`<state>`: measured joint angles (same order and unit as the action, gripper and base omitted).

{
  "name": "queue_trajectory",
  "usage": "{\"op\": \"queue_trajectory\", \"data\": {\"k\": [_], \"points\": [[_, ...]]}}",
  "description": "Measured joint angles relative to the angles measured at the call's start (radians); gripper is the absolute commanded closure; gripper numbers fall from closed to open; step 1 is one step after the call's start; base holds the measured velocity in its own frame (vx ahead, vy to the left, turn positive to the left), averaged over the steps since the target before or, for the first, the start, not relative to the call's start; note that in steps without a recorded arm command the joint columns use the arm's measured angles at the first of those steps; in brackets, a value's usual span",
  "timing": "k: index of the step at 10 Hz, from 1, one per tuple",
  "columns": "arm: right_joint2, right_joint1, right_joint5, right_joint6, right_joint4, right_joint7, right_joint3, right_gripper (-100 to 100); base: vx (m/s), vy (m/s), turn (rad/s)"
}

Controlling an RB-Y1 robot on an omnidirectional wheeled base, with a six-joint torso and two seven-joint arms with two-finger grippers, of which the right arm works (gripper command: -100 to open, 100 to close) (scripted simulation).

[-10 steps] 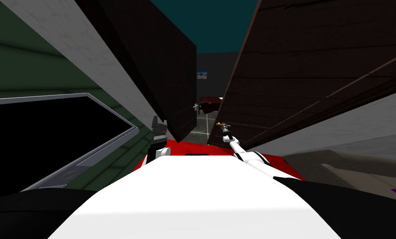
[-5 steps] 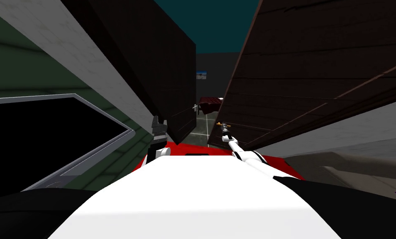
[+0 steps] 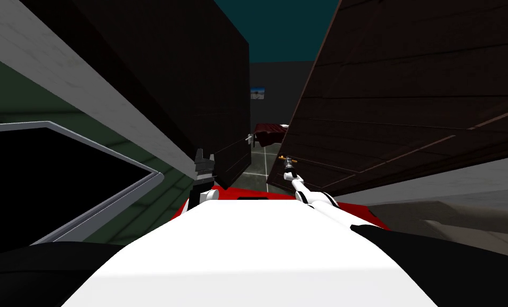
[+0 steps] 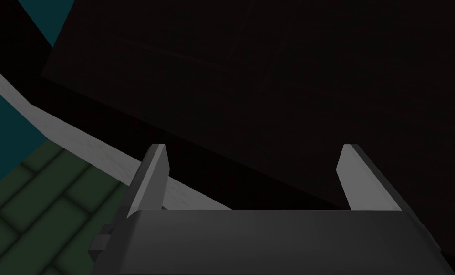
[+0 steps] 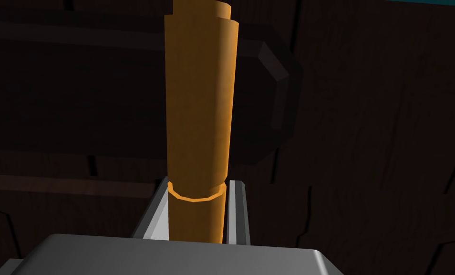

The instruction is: Push the door open

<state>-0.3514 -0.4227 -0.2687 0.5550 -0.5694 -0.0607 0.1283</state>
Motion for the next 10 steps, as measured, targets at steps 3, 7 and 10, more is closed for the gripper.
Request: {"op": "queue_trajectory", "data": {"k": [3, 7, 10], "points": [[0.019, -0.003, -0.012, -0.005, -0.006, 0.047, 0.042, 100, 0.092, 0.0, -0.027], [0.047, -0.018, -0.028, -0.002, 0.009, 0.114, 0.101, 100, 0.1, 0.001, -0.031], [0.061, -0.056, -0.038, 0.02, 0.062, 0.159, 0.142, 100, 0.095, -0.006, -0.038]]}}
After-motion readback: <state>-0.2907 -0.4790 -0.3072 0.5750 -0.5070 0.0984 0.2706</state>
